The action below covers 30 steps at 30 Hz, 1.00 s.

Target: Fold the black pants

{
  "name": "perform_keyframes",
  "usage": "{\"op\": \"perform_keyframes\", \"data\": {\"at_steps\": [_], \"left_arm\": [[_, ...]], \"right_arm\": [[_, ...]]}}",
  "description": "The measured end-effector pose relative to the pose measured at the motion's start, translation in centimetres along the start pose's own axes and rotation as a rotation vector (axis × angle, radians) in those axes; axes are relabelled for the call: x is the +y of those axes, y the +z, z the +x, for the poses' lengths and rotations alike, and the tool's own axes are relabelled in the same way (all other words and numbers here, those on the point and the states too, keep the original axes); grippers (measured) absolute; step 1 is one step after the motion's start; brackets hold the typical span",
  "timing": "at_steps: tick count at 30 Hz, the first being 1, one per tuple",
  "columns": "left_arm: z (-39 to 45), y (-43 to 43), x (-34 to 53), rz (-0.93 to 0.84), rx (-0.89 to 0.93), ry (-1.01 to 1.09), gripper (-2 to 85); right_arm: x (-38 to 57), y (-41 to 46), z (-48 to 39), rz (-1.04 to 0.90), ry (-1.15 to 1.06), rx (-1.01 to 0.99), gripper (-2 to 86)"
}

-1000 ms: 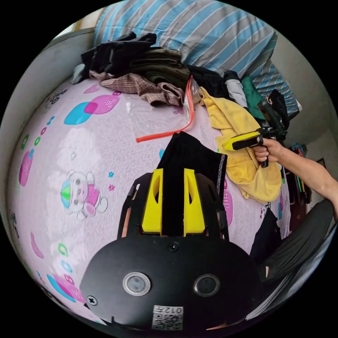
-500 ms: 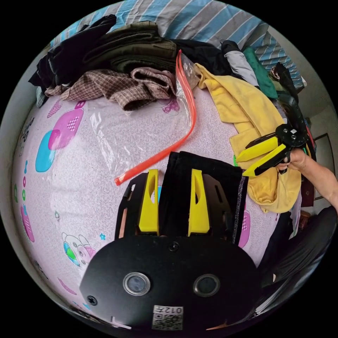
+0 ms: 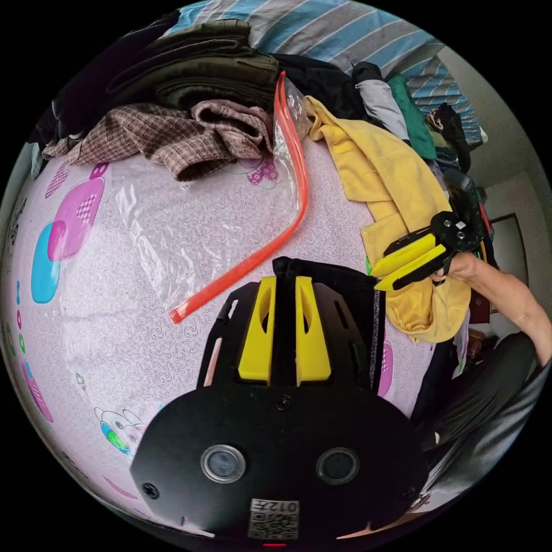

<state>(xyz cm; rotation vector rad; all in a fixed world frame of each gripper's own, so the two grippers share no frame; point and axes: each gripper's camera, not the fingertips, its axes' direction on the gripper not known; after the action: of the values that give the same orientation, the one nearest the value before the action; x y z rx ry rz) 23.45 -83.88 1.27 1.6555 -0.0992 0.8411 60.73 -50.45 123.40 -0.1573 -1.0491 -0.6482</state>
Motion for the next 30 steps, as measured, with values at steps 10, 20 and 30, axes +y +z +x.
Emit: {"op": "perform_keyframes", "data": {"at_steps": [10, 20, 30], "left_arm": [[-1.4, -0.3, -1.1, 0.014, 0.043, -0.004, 5.4], [0.7, -2.9, -1.3, 0.02, -0.021, 0.076, 4.0], [5.4, -13.8, -2.9, 0.126, -0.084, 0.176, 3.4]], "right_arm": [[-0.3, 0.3, 0.9, -0.009, 0.023, -0.117, 9.9], [0.1, 1.0, 0.2, 0.011, 0.063, -0.15, 0.1], [1.9, -4.3, -2.6, 0.179, 0.009, -0.188, -0.7]]}}
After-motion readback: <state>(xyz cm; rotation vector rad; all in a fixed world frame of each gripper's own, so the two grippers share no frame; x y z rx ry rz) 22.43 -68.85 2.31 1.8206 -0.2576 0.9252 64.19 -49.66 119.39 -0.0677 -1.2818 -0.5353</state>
